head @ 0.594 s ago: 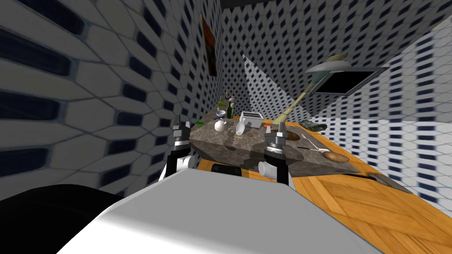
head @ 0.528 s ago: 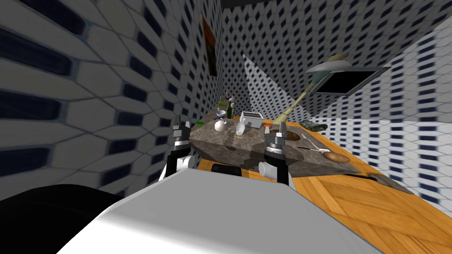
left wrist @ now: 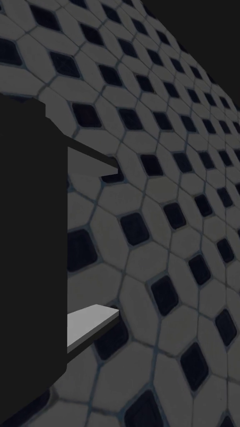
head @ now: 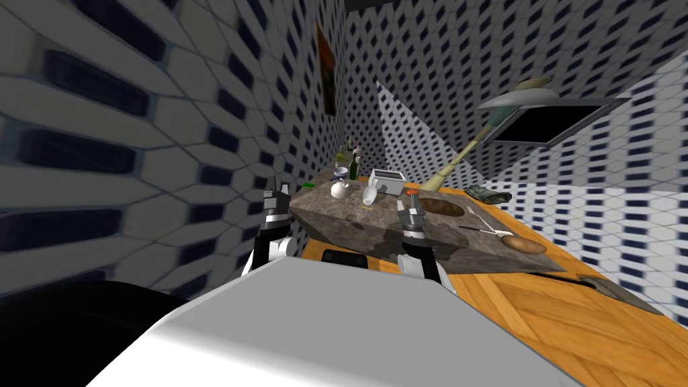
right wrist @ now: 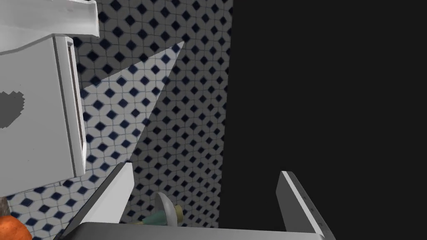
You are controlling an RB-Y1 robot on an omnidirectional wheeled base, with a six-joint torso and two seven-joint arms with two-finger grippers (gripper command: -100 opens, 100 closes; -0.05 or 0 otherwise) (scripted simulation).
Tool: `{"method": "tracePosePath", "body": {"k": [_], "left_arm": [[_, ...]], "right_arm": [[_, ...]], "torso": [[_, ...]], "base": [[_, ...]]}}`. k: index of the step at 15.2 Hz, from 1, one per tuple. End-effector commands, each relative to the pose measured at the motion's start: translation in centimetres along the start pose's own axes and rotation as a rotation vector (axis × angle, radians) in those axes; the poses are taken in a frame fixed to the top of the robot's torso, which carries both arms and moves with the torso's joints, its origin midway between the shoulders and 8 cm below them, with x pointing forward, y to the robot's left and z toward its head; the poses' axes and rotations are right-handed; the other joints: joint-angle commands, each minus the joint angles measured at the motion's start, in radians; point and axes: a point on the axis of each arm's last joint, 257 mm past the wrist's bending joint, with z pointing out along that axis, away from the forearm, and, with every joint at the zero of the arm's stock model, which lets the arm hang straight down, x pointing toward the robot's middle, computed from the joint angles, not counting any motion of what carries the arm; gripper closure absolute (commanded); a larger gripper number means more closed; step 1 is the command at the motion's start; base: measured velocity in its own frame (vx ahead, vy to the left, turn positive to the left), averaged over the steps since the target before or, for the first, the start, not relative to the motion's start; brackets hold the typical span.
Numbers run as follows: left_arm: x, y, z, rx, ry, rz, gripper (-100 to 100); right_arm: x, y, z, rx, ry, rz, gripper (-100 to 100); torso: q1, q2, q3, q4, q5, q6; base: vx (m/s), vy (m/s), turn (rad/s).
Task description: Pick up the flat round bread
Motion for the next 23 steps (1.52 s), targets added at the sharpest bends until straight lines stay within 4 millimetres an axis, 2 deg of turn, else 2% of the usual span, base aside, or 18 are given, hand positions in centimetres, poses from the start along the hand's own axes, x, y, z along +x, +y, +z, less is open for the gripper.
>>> {"method": "tracePosePath", "body": {"k": [1,2,3,4,5,6,7,9,10,11,14,16,17,18,20,21,22,23], "left_arm": [[0.0,0.0,0.0,0.0,0.0,0.0,0],[0.0,0.0,0.0,0.0,0.0,0.0,0],[0.0,0.0,0.0,0.0,0.0,0.0,0],[0.0,0.0,0.0,0.0,0.0,0.0,0],[0.0,0.0,0.0,0.0,0.0,0.0,0],[0.0,0.0,0.0,0.0,0.0,0.0,0],[0.0,0.0,0.0,0.0,0.0,0.0,0],[0.0,0.0,0.0,0.0,0.0,0.0,0],[0.0,0.0,0.0,0.0,0.0,0.0,0],[0.0,0.0,0.0,0.0,0.0,0.0,0],[0.0,0.0,0.0,0.0,0.0,0.0,0],[0.0,0.0,0.0,0.0,0.0,0.0,0],[0.0,0.0,0.0,0.0,0.0,0.0,0],[0.0,0.0,0.0,0.0,0.0,0.0,0],[0.0,0.0,0.0,0.0,0.0,0.0,0],[0.0,0.0,0.0,0.0,0.0,0.0,0],[0.0,0.0,0.0,0.0,0.0,0.0,0],[0.0,0.0,0.0,0.0,0.0,0.0,0]], "right_arm": [[0.8,-2.5,-1.5,0.059,0.051,-0.031,-100],[0.8,-2.5,-1.5,0.059,0.053,-0.033,-100],[1.1,-4.4,-2.8,0.106,0.084,-0.051,-100],[1.1,-4.5,-2.9,0.109,0.094,-0.058,-100],[1.3,-6.5,-4.4,0.16,0.125,-0.076,-100],[1.2,-6.6,-4.5,0.163,0.137,-0.084,-100],[1.5,-8.2,-6.1,0.207,0.165,-0.098,-100],[1.3,-8.7,-6.4,0.221,0.182,-0.112,-100],[1.3,-10.8,-8.5,0.278,0.22,-0.134,-100],[1.2,-10.9,-8.6,0.283,0.23,-0.141,-100],[1.2,-14.0,-13.0,0.384,0.314,-0.183,-100],[0.5,-15.0,-14.0,0.415,0.331,-0.201,-100],[0.3,-16.4,-16.6,0.469,0.37,-0.218,-100],[-0.2,-16.8,-17.0,0.484,0.384,-0.232,-100],[-1.0,-18.3,-20.2,0.55,0.435,-0.259,-100],[-1.1,-18.4,-20.3,0.555,0.438,-0.263,-100],[-1.4,-19.0,-22.7,0.596,0.489,-0.281,-100],[-2.3,-19.7,-23.8,0.627,0.494,-0.294,-100]], "torso": [[0.0,0.0,0.0,0.0,0.0,0.0],[0.0,0.001,0.0,0.0,0.0,0.0],[0.0,0.001,0.001,0.0,0.0,0.0],[0.0,0.001,0.001,0.0,0.0,0.0],[0.0,0.001,0.001,0.0,0.0,0.0],[0.001,0.001,0.001,0.0,0.0,0.0],[0.0,0.001,0.001,0.0,0.0,0.0],[0.001,0.002,0.001,0.0,0.0,0.0],[0.0,0.001,0.001,0.0,0.0,0.0],[0.0,0.001,0.0,0.0,0.0,0.0],[0.0,0.002,0.001,0.0,0.0,0.0],[0.001,0.002,0.001,0.0,0.0,0.0],[0.001,0.001,0.001,0.0,0.0,0.0],[0.001,0.001,0.001,0.0,0.0,0.0],[0.001,0.001,0.001,0.0,0.0,0.0],[0.001,0.002,0.001,0.0,0.0,0.0],[0.0,0.001,0.001,0.0,0.0,0.0],[0.0,0.001,0.001,0.0,0.0,0.0]], "base": [[-0.063,0.022,0.117],[-0.062,0.024,0.093],[-0.067,0.026,0.133],[-0.065,0.025,0.106],[-0.063,0.027,0.144],[-0.063,0.023,0.121],[-0.076,0.035,0.147],[-0.059,0.03,0.089],[-0.045,0.029,0.152],[-0.056,0.031,0.148],[-0.074,0.034,0.187],[-0.06,0.038,0.098],[-0.048,0.036,0.141],[-0.052,0.04,0.159],[-0.065,0.048,0.208],[-0.046,0.024,0.067],[-0.05,0.034,0.192],[-0.048,0.038,0.18]]}}
